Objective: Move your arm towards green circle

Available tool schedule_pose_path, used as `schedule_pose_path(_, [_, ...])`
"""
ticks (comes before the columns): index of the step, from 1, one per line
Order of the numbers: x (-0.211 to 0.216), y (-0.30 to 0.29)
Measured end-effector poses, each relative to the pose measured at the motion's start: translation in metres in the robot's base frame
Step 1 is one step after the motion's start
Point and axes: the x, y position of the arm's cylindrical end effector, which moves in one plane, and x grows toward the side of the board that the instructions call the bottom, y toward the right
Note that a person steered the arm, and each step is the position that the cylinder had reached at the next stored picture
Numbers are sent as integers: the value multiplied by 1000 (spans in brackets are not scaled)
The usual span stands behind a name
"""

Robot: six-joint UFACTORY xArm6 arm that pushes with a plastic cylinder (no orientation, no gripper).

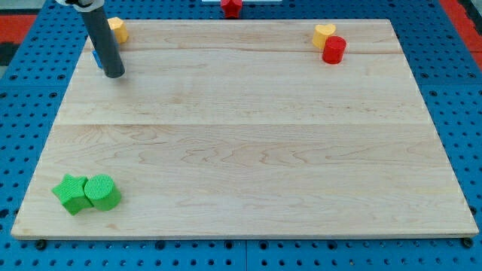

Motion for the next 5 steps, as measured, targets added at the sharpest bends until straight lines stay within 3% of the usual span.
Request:
schedule_pose_path(3, [-12, 7])
schedule_pose_path(5, [102, 51])
